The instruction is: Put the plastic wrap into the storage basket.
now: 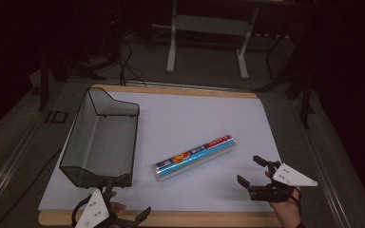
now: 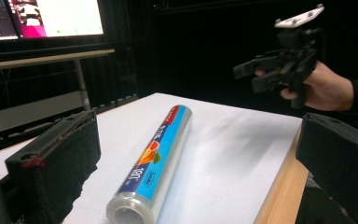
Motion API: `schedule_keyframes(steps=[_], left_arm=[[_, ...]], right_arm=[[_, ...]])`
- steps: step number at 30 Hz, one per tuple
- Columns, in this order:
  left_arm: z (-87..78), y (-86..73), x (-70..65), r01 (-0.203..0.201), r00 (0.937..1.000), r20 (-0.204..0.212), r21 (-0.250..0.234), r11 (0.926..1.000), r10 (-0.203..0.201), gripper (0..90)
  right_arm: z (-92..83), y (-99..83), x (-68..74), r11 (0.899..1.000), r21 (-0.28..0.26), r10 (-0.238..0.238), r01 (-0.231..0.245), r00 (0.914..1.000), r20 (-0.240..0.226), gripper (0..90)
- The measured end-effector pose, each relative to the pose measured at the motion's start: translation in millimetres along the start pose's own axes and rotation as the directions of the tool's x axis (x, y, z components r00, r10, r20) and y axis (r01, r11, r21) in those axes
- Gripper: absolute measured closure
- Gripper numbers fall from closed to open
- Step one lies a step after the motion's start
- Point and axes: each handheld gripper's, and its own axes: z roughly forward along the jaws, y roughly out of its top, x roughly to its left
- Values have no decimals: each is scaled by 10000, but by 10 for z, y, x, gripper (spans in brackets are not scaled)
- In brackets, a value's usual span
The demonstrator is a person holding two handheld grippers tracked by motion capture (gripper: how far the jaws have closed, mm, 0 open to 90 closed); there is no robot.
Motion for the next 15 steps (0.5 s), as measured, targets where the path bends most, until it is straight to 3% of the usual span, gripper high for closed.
schedule_keyframes(steps=[3, 7, 10, 12, 15], left_arm=[[-7, 1, 3, 15, 10000, -28, -30, 10000, -15, 6], [-10, -1, 12, 66, 10000, -45, -25, 10000, -66, 6], [-10, -2, 7, 47, 10000, -36, -19, 10000, -47, 6], [-9, -2, 2, 35, 10000, -33, -20, 10000, -35, 6], [-9, -3, -5, -43, 9999, -167, -31, 10000, 42, 6]], right_arm=[[103, -54, -62, 9992, 396, 99, -65, 9960, -882, 134], [227, -118, -102, 9938, 1106, 226, -57, 9881, -1525, 143], [307, -143, -113, 9879, 1497, -105, 410, 9799, -1991, 147], [340, -150, -107, 9836, 1597, -501, 836, 9779, -2030, 147], [418, -153, -100, 9629, 2154, -1164, 1628, 9702, -2127, 145]])
